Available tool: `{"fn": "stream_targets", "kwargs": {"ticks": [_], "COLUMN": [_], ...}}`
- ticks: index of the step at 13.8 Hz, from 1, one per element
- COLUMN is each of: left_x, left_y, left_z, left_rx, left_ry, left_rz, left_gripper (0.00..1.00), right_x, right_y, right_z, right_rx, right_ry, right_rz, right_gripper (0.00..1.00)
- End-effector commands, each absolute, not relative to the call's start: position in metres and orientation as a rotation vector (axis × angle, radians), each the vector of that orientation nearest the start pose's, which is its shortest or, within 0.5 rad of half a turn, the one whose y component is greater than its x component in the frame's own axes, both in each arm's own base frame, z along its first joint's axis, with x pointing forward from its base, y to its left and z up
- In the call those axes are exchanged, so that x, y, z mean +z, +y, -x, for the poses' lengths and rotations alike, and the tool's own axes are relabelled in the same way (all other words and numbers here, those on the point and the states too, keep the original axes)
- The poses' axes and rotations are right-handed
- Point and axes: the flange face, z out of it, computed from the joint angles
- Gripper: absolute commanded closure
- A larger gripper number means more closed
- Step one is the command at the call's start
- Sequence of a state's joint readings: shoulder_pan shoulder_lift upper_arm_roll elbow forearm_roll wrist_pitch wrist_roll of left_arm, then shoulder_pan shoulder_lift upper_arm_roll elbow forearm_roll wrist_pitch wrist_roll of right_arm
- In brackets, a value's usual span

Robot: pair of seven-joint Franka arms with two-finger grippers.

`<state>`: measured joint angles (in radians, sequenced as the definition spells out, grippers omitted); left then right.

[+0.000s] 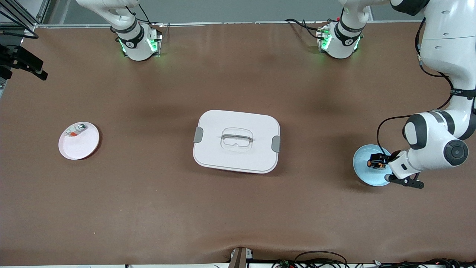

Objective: Transfer orange switch to right arm and place
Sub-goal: 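Lower the left gripper onto the orange switch and close it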

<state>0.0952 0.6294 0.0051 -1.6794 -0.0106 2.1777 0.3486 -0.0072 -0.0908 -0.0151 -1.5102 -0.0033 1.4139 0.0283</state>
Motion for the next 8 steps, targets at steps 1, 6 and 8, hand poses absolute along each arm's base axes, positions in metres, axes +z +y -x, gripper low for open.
{"fn": "stream_targets", "kwargs": {"ticks": [1, 6, 8], "left_x": [0.215, 0.199, 0.19], "left_y": [0.068, 0.069, 0.072], "left_z": [-0.66, -0.658, -0.657], "left_rx": [0.213, 0.237, 0.239], "left_ry": [0.351, 0.344, 0.336], "left_rz": [3.18, 3.183, 3.184], "left_gripper": [0.0, 0.0, 0.0], "right_x": [0.69, 0.69, 0.69], "right_y": [-0.009, -0.009, -0.009], "right_z": [-0.5, -0.5, -0.5], "right_rx": [-0.007, -0.007, -0.007], "right_ry": [0.092, 0.092, 0.092], "right_rz": [3.133, 3.133, 3.133], "right_gripper": [0.0, 0.0, 0.0]}}
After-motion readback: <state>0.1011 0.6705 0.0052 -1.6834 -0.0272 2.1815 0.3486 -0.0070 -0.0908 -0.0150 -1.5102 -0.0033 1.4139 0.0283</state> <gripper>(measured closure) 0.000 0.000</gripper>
